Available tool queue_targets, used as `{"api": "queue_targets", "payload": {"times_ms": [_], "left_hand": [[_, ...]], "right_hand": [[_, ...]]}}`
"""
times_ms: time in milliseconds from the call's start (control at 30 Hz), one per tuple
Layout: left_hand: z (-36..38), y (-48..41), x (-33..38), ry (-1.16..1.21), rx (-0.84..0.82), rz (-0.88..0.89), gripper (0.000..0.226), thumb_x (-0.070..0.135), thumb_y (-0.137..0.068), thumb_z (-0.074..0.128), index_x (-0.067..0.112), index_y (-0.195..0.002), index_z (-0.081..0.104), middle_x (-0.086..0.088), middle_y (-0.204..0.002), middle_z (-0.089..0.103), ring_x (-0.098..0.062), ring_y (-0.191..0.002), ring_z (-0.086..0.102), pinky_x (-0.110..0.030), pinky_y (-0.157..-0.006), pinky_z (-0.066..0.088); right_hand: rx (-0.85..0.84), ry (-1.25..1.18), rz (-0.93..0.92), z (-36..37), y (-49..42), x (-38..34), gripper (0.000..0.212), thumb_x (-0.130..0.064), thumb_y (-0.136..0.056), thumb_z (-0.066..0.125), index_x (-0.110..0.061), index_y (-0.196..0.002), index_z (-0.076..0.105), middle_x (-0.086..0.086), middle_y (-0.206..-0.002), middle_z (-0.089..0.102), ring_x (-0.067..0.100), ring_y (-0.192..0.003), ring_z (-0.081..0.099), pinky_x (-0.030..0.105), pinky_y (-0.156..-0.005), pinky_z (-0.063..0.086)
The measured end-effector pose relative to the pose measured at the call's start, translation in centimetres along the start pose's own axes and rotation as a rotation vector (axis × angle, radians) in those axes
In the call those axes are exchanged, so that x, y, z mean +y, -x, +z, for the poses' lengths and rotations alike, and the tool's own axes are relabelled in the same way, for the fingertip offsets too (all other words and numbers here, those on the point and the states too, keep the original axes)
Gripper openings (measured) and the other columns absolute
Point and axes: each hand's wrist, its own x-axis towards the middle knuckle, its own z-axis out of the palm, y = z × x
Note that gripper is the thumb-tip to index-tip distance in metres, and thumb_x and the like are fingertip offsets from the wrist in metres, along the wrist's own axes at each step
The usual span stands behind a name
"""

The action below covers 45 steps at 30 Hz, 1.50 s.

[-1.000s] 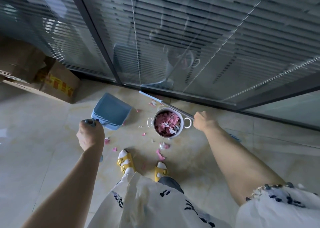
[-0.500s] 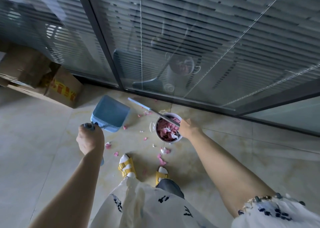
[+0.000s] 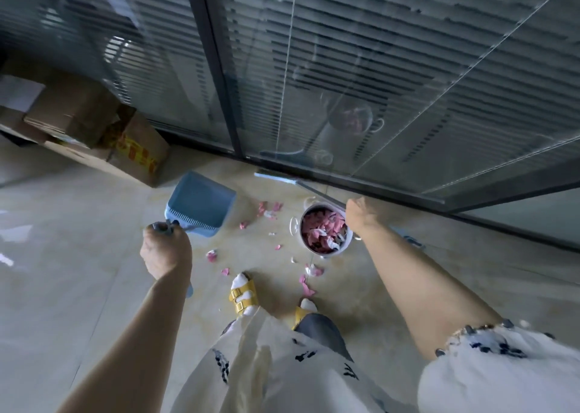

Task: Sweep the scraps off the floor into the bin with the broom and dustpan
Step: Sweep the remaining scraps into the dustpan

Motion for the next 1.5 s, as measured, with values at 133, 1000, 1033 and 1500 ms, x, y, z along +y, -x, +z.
{"api": "queue_targets", "payload": {"times_ms": [133, 1000, 1033, 1500], "left_hand": [[-1.2, -1.0, -1.6, -0.022, 0.018, -0.003, 0.029, 0.023, -0.093, 0.051, 0.004, -0.114, 0.059, -0.023, -0.116, 0.063, -0.04, -0.109, 0.056, -0.041, -0.093, 0.045], [-4.5, -5.1, -3.3, -0.009, -0.045, 0.03, 0.028, 0.021, -0.093, 0.051, 0.002, -0.114, 0.057, -0.024, -0.114, 0.062, -0.041, -0.107, 0.056, -0.042, -0.092, 0.044], [-4.3, -5.0, -3.1, -0.006, -0.059, 0.03, 0.028, 0.021, -0.093, 0.051, 0.003, -0.113, 0.057, -0.024, -0.114, 0.062, -0.041, -0.106, 0.057, -0.042, -0.092, 0.045], [-3.4, -6.2, -3.3, -0.003, -0.052, 0.04, 0.029, 0.02, -0.093, 0.051, 0.001, -0.115, 0.057, -0.025, -0.114, 0.062, -0.042, -0.106, 0.056, -0.042, -0.091, 0.044]], "right_hand": [[-0.082, -0.086, 0.031, 2.5, 0.7, -1.4, 0.038, -0.013, -0.092, 0.054, -0.006, -0.129, 0.055, 0.015, -0.128, 0.058, 0.032, -0.116, 0.058, 0.036, -0.094, 0.048], [-0.168, -0.268, 0.056, 4.4, 2.1, -5.6, 0.016, -0.02, -0.093, 0.047, -0.011, -0.08, 0.051, 0.016, -0.1, 0.061, 0.025, -0.084, 0.065, 0.022, -0.06, 0.041], [-0.164, -0.283, 0.063, 3.8, 2.3, -5.3, 0.021, -0.017, -0.092, 0.047, -0.014, -0.072, 0.045, 0.014, -0.088, 0.06, 0.024, -0.071, 0.063, 0.022, -0.055, 0.04], [0.009, -0.089, 0.225, 3.0, -0.3, 1.6, 0.034, -0.013, -0.094, 0.044, -0.011, -0.125, 0.058, 0.012, -0.129, 0.058, 0.029, -0.117, 0.056, 0.035, -0.093, 0.045]]}}
